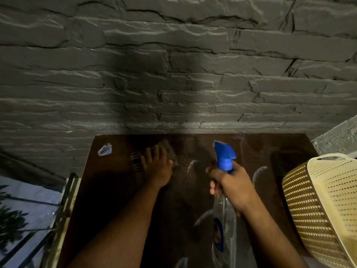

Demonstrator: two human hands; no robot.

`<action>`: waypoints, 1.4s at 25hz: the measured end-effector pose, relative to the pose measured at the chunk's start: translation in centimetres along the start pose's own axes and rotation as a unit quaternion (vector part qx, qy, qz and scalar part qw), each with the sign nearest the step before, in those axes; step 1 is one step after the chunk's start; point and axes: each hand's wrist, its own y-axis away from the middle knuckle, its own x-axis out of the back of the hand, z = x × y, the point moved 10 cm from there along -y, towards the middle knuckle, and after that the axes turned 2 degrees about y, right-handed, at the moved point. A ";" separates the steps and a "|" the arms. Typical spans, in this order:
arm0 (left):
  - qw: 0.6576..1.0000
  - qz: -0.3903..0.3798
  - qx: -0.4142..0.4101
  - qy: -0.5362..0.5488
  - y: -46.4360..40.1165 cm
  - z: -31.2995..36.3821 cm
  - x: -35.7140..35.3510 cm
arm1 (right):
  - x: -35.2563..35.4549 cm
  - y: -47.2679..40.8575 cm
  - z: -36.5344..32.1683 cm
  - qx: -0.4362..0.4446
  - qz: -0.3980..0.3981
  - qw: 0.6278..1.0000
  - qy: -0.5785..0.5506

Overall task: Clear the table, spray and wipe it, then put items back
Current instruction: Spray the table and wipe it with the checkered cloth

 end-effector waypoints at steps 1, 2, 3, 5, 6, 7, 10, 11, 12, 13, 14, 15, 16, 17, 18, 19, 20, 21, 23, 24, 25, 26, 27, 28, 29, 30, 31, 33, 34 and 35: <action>0.998 0.005 -0.066 -0.011 2.0 3.0 -1.2 | -0.4 0.4 0.9 -0.014 -0.002 1.000 -0.004; 0.990 0.010 -0.138 -0.025 4.1 4.9 -2.6 | -0.6 0.5 1.7 -0.024 -0.001 1.000 -0.010; 0.977 0.016 -0.205 -0.048 6.0 5.5 -3.3 | -0.5 0.7 2.5 -0.031 0.004 0.999 -0.020; 0.954 0.036 -0.292 -0.053 4.9 3.9 -2.3 | 0.2 0.7 3.9 -0.044 0.013 0.998 -0.037; 0.952 0.030 -0.296 -0.069 2.8 2.7 -1.7 | 0.4 0.8 4.3 -0.049 0.013 0.998 -0.038; 0.960 0.021 -0.268 -0.078 -0.1 1.9 -0.5 | 0.6 0.9 4.6 -0.051 0.013 0.998 -0.038; 0.991 0.043 -0.120 -0.050 -5.9 2.7 1.2 | 1.0 0.5 4.3 -0.024 0.030 0.999 -0.013; 0.993 0.063 -0.091 -0.032 -4.9 3.9 0.9 | 1.2 0.3 4.2 -0.018 0.038 0.999 -0.002; 0.993 0.069 -0.092 -0.017 -3.1 5.0 0.1 | 1.3 0.1 4.1 -0.015 0.044 0.999 0.000; 0.989 0.075 -0.123 -0.020 -0.5 5.8 -1.2 | 1.2 0.0 3.9 -0.014 0.045 0.999 -0.005; 0.983 0.068 -0.167 -0.031 2.2 6.0 -2.0 | 0.8 -0.1 3.6 -0.015 0.038 0.999 -0.010; 0.975 0.061 -0.210 -0.045 3.0 6.1 -1.9 | 0.5 -0.2 3.2 -0.015 0.034 0.999 -0.013; 0.967 0.050 -0.244 -0.045 2.2 6.4 -1.7 | 0.3 -0.4 2.8 -0.013 0.035 0.999 -0.012; 0.964 0.039 -0.261 -0.041 0.3 6.9 -1.2 | 0.0 -0.7 2.5 -0.011 0.036 0.999 -0.007; 0.966 0.027 -0.256 -0.041 -2.2 7.6 -0.4 | -0.4 -0.9 2.2 -0.008 0.034 0.999 -0.003; 0.973 0.018 -0.229 -0.038 -4.7 8.0 0.2 | -1.0 -1.1 1.8 -0.004 0.025 1.000 -0.002; 0.981 0.012 -0.192 -0.036 -6.5 8.1 0.1 | -1.5 -1.2 1.4 0.003 0.017 1.000 0.001; 0.986 0.014 -0.163 -0.025 -6.9 8.3 0.0 | -1.7 -1.3 1.2 0.008 0.013 1.000 0.004; 0.991 0.039 -0.129 0.006 -3.9 7.5 -0.6 | -1.6 -0.9 1.2 0.008 0.016 1.000 -0.001; 0.989 0.056 -0.138 0.014 -0.7 6.8 -1.4 | -1.5 -0.7 1.2 0.007 0.015 1.000 -0.004; 0.984 0.071 -0.161 0.009 2.6 6.1 -1.8 | -1.4 -0.4 1.4 0.002 0.016 1.000 -0.007; 0.980 0.084 -0.182 0.003 4.1 5.5 -1.9 | -1.2 -0.2 1.6 -0.004 0.017 1.000 -0.013; 0.980 0.073 -0.185 0.002 3.9 5.2 -2.1 | -1.0 0.0 1.8 -0.007 0.018 1.000 -0.020; 0.983 0.059 -0.174 0.007 2.4 5.5 -1.8 | -1.1 0.2 2.1 -0.009 0.017 0.999 -0.027; 0.987 0.056 -0.153 0.011 0.3 6.1 -1.1 | -1.3 0.3 2.3 -0.011 0.012 0.999 -0.032; 0.989 0.051 -0.138 0.013 -1.9 7.3 -0.6 | -1.5 0.4 2.6 -0.012 0.012 0.999 -0.038; 0.991 0.043 -0.129 0.008 -3.7 8.6 -0.4 | -1.4 0.5 2.9 -0.014 0.019 0.999 -0.041; 0.993 0.033 -0.118 0.001 -5.1 9.4 -0.5 | -1.3 0.7 3.6 -0.019 0.027 0.998 -0.044; 0.994 0.042 -0.104 -0.004 -4.7 8.6 -0.5 | -1.1 0.9 3.9 -0.023 0.025 0.998 -0.049; 0.996 0.058 -0.072 -0.005 -4.1 6.6 -0.4 | -0.9 1.2 4.0 -0.027 0.021 0.998 -0.053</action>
